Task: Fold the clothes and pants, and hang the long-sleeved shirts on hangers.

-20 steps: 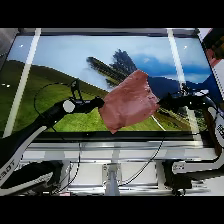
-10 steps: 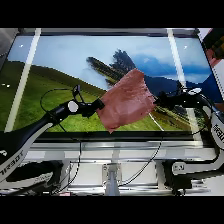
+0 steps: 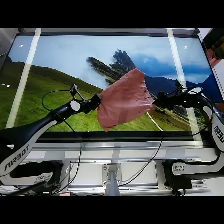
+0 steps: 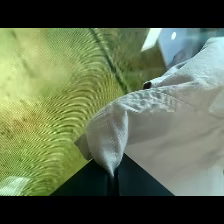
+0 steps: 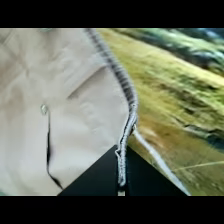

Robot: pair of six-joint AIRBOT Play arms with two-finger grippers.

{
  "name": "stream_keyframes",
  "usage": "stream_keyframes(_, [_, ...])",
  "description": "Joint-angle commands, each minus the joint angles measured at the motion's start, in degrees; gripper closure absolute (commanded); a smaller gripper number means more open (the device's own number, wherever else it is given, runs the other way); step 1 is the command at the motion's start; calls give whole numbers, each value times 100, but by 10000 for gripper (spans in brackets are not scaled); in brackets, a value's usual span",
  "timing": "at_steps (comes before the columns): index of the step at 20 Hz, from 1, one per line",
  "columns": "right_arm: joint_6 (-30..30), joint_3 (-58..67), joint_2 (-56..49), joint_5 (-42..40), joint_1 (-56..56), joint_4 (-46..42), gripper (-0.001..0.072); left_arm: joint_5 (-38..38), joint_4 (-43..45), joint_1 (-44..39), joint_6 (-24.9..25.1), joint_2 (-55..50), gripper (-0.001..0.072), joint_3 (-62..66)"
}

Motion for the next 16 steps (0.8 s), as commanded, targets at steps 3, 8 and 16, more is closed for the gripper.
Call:
stream_keyframes(3, [-822, -2, 955, 295, 4, 9, 692, 588, 737, 0, 1141, 341, 686, 855])
stream_keyframes(8, [-811, -4, 2179, 584, 4, -11, 692, 743, 2186, 0, 1617, 1224, 687, 1576])
stream_keyframes(16, [-302, -245, 2583, 874, 4, -581, 692, -933, 2253, 66, 1591, 844, 680, 1569])
